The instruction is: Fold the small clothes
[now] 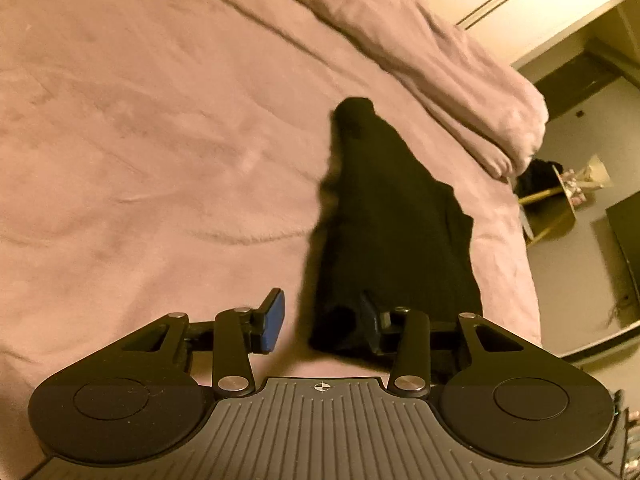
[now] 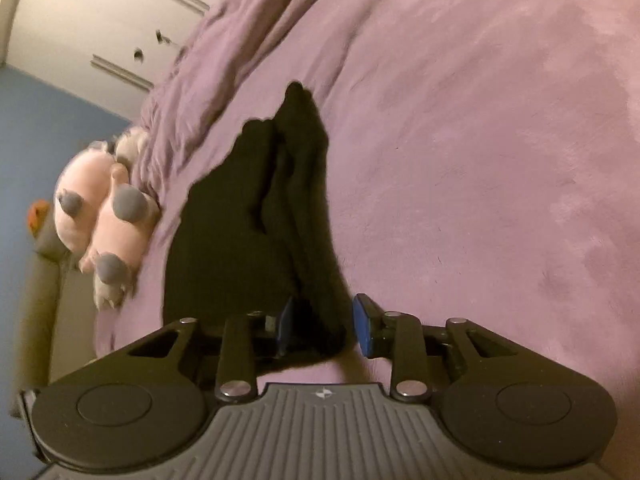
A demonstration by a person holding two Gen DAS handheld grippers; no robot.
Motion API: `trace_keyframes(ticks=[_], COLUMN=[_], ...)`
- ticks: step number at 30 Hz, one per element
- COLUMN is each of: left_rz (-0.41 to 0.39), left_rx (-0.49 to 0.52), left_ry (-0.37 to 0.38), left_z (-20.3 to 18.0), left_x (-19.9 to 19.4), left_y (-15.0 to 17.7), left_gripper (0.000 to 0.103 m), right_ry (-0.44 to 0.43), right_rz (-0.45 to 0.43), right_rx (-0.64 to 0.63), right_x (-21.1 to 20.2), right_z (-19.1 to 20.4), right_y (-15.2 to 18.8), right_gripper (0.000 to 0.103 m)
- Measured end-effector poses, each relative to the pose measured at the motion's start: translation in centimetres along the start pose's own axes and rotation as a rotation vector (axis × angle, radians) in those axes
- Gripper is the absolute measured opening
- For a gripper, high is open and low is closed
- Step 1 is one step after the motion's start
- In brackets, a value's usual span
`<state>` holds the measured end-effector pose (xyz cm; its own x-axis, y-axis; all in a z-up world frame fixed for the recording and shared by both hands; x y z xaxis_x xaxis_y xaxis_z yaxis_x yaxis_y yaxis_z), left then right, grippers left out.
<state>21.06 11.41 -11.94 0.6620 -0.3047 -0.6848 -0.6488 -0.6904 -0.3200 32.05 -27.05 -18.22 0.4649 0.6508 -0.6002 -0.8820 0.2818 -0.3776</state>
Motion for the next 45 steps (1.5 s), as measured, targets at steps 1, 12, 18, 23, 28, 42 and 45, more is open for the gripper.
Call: trace_keyframes(ticks=[1,12,18,23,28,42,45], left_rz=[0.0,0.061,0.043,0.031,-0.012,0.029,0.055], left_rx=[-0.004,-0.064,-0.038,0.006,0.078,0.155,0.192], left_ry=[0.012,0.057,0.002,-0.041,-0.104,-0.214,-0.229], left_z=[0.0,-0.8,-1.2,-1.5,-1.6,0.1,0.5], left_x=[-0.2,1.8,2.4,2.4,1.9,-0.7,-1.7], left_y=[0.2,2.5,2.4,2.3,1.9,3.1,4.8], left_gripper=[0.045,0.045,0.041,0.041,0.04,0.054,0.063], right_ry=[0.017,-0.041,-0.034,0.015,-0.039,0.306,0.398], right_rz=[-0.009,0.03,-0.009,-0.02,-0.031,-0.011,0.003], right_rx=[-0.003,-0.016,0.059,0.052,0.073,-0.404,-0.523], right_x=[-0.4,-0.3,0.6,1.9,1.6,0.4,-0.9], right_z=[0.2,3.0,2.3,2.3,2.7,5.4,5.6], right_y=[0.1,2.4,2.3,2.3,2.5,4.1,5.7], right_gripper=[0.039,0.05,0.041,0.02,0.014,0.027,0.041])
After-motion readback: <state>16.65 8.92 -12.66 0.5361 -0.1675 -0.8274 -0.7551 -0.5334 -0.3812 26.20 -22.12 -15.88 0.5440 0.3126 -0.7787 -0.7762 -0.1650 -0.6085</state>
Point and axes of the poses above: each gripper's, at about its wrist camera, not at the fingertips, and x roughly the way its jaws point, z to its left, y to its underside, the point moved 6 cm from there along x, roughly the way its jaws point, and after that the axes turned 7 degrees about -x, right-handed, at the moved point
